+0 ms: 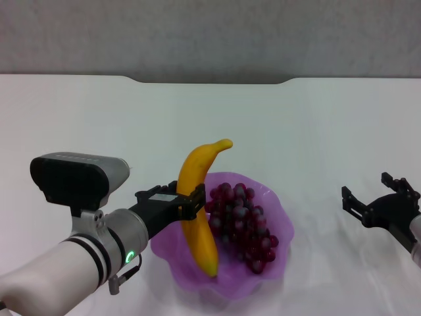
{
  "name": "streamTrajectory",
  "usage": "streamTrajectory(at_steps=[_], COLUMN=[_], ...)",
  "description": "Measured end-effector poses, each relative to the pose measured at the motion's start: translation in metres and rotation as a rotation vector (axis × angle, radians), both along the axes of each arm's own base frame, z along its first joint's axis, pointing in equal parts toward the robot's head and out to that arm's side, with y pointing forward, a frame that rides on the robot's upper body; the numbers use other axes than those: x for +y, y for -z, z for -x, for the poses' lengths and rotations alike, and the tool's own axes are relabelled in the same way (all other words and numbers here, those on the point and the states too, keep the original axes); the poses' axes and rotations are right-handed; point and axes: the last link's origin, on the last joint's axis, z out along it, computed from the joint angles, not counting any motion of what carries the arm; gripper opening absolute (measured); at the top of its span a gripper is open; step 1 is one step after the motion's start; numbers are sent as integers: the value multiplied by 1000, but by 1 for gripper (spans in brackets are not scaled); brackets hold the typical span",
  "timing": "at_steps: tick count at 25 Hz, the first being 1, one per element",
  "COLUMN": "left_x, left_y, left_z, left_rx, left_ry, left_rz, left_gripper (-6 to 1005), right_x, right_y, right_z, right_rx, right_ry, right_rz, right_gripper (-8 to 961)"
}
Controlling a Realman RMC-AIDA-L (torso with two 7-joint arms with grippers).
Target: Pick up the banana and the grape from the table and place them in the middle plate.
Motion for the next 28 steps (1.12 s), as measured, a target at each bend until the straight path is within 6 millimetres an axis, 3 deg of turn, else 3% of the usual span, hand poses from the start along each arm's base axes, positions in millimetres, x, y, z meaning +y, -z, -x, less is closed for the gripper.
streamTrajectory(at_steps=[7,13,18,23,28], left_x=[0,3,23,52,54], left_y=[0,-3,-33,-75,-89], left_z=[0,-2,-1,34,83], left_rx=[2,10,33,-42,-41], left_ry=[0,13,54,96,174], left_rz=[0,-11,-124,-283,-370], left_gripper=[555,669,764,884,882], right_x=[0,0,0,1,2], right_y=[0,-1,-1,0,0], right_z=[0,-1,0,2,4], right_rx=[1,3,7,11,13], right_ry=[-1,4,4,0,-7], right_rz=[0,-4,-7,-7,-8], right_gripper=[904,904,904,904,904])
